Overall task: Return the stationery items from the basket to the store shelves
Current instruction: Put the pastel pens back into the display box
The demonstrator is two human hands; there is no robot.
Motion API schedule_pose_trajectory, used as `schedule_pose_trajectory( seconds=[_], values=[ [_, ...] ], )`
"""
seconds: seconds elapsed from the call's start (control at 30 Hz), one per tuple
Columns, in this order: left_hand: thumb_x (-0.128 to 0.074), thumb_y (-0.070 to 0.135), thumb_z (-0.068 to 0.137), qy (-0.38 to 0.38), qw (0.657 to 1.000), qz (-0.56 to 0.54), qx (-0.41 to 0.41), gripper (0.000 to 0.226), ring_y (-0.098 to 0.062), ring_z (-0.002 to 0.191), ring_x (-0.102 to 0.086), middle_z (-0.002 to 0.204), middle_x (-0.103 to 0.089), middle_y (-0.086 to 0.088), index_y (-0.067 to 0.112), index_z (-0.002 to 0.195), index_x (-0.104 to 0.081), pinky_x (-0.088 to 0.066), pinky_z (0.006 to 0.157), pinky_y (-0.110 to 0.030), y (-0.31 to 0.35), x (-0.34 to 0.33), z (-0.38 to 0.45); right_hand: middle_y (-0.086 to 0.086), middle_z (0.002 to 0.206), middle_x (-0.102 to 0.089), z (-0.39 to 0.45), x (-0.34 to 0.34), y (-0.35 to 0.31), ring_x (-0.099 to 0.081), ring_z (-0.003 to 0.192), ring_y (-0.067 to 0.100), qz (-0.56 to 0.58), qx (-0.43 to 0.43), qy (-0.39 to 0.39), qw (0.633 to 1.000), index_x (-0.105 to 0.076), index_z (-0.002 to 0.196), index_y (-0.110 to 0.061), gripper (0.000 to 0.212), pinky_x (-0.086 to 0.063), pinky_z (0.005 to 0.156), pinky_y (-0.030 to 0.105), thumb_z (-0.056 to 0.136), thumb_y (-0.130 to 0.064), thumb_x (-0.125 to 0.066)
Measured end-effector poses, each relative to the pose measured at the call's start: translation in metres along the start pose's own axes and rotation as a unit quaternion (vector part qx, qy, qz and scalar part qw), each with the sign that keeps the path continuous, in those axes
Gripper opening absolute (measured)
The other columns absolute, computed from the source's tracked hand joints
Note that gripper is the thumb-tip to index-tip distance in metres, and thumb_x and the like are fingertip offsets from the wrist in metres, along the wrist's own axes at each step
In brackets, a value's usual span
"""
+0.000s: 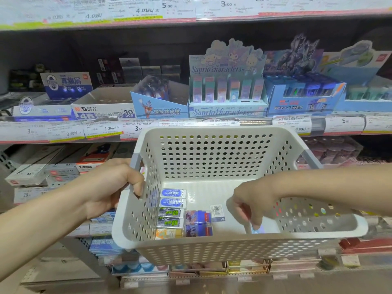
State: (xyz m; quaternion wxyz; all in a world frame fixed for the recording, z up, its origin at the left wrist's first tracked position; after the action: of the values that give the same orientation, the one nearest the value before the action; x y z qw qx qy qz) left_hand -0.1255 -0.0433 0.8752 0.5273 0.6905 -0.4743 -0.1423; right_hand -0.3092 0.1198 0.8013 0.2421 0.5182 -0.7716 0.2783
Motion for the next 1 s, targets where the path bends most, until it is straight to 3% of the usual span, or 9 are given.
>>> schedule_pose_trajectory(
  seconds=[0.07,0.13,0.23,0.33,0.43,0.57,0.6,0.73,1.0],
  values=[
    [-0.051,-0.003,0.037,0.000,1.000,0.002,0.000,0.055,-0.034,0.068,-0.052,0.078,-0.055,-0.022,0.002,0.092,-0.059,-0.042,0.062,-0.031,0.000,0.001,0.000,0.016,0.089,-0.069,-0.002,0.004,-0.002,-0.059,0.072,0.017,0.017,0.009,-0.001,1.000,-0.056,0.072,-0.020,0.024,-0.051,0.075,0.036,0.076,-0.003,-0.072],
    [-0.051,-0.003,0.038,-0.005,1.000,0.000,0.002,0.054,-0.034,0.066,-0.054,0.077,-0.055,-0.023,0.000,0.092,-0.059,-0.047,0.059,-0.031,-0.001,0.002,0.000,0.008,0.074,-0.064,-0.013,0.020,-0.005,-0.058,0.065,0.014,0.054,0.019,0.037,0.998,-0.057,0.078,-0.016,0.018,-0.046,0.064,0.025,0.082,-0.002,-0.067],
    [-0.051,-0.003,0.038,-0.007,1.000,-0.006,-0.001,0.053,-0.031,0.059,-0.055,0.071,-0.055,-0.022,-0.001,0.090,-0.057,-0.048,0.057,-0.030,-0.002,0.002,0.000,-0.002,0.069,-0.061,-0.047,0.065,-0.011,-0.059,0.063,0.012,0.103,0.054,0.202,0.972,-0.056,0.077,-0.022,0.023,-0.045,0.057,0.019,0.086,-0.001,-0.063],
    [-0.048,-0.001,0.043,-0.006,0.999,-0.007,-0.031,0.041,-0.021,0.043,-0.055,0.054,-0.056,-0.014,-0.005,0.083,-0.055,-0.048,0.044,-0.021,0.004,-0.001,-0.004,-0.003,0.069,-0.068,-0.093,0.105,-0.004,-0.065,0.060,0.008,0.177,0.068,0.374,0.908,-0.060,0.086,-0.019,0.014,-0.054,0.060,0.018,0.085,-0.006,-0.065],
    [-0.048,0.000,0.044,-0.009,0.999,-0.010,-0.038,0.039,-0.020,0.041,-0.054,0.052,-0.056,-0.013,-0.006,0.083,-0.055,-0.048,0.043,-0.020,0.005,-0.002,-0.005,0.009,0.080,-0.072,-0.136,0.137,0.017,-0.067,0.065,0.010,0.222,0.063,0.514,0.826,-0.063,0.087,-0.010,0.012,-0.054,0.069,0.018,0.081,-0.002,-0.069],
    [-0.048,-0.002,0.043,-0.012,0.999,-0.004,-0.044,0.037,-0.018,0.040,-0.053,0.050,-0.055,-0.012,-0.005,0.080,-0.054,-0.046,0.042,-0.018,0.008,-0.003,-0.005,0.010,0.089,-0.068,-0.163,0.161,0.042,-0.061,0.079,0.015,0.173,0.026,0.653,0.737,-0.066,0.098,-0.005,0.013,-0.047,0.066,0.007,0.085,-0.006,-0.065],
    [-0.048,-0.002,0.044,-0.014,0.999,-0.001,-0.046,0.037,-0.018,0.041,-0.053,0.050,-0.055,-0.012,-0.005,0.080,-0.054,-0.046,0.042,-0.019,0.009,-0.003,-0.005,0.009,0.091,-0.067,-0.163,0.164,0.045,-0.060,0.081,0.015,0.155,0.018,0.667,0.728,-0.067,0.100,-0.006,0.014,-0.047,0.068,0.008,0.086,-0.007,-0.064],
    [-0.048,-0.003,0.044,-0.014,0.999,0.001,-0.048,0.038,-0.019,0.042,-0.055,0.052,-0.056,-0.012,-0.005,0.082,-0.055,-0.048,0.043,-0.020,0.008,-0.003,-0.003,0.016,0.098,-0.070,-0.146,0.170,0.056,-0.064,0.085,0.023,0.133,0.016,0.664,0.736,-0.066,0.101,-0.011,0.015,-0.053,0.090,0.036,0.087,-0.007,-0.062],
    [-0.049,-0.002,0.045,-0.001,0.999,-0.004,-0.050,0.043,-0.021,0.044,-0.053,0.056,-0.054,-0.015,-0.005,0.087,-0.056,-0.048,0.045,-0.021,0.007,0.000,0.002,0.014,0.092,-0.068,-0.133,0.184,0.052,-0.061,0.082,0.022,0.091,0.036,0.660,0.745,-0.066,0.104,-0.006,0.016,-0.051,0.085,0.034,0.091,-0.009,-0.057]
  ],
)
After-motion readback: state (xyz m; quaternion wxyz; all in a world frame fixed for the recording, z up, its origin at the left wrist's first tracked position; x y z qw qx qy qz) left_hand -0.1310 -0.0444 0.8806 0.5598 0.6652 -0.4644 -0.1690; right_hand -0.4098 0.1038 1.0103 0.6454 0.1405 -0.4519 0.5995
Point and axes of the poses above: each hand's wrist, its own z-axis towards the middle knuckle, its own x-axis out of the back of the hand, y = z × x, the point moved 5 cm from there along z, towards the middle knuckle
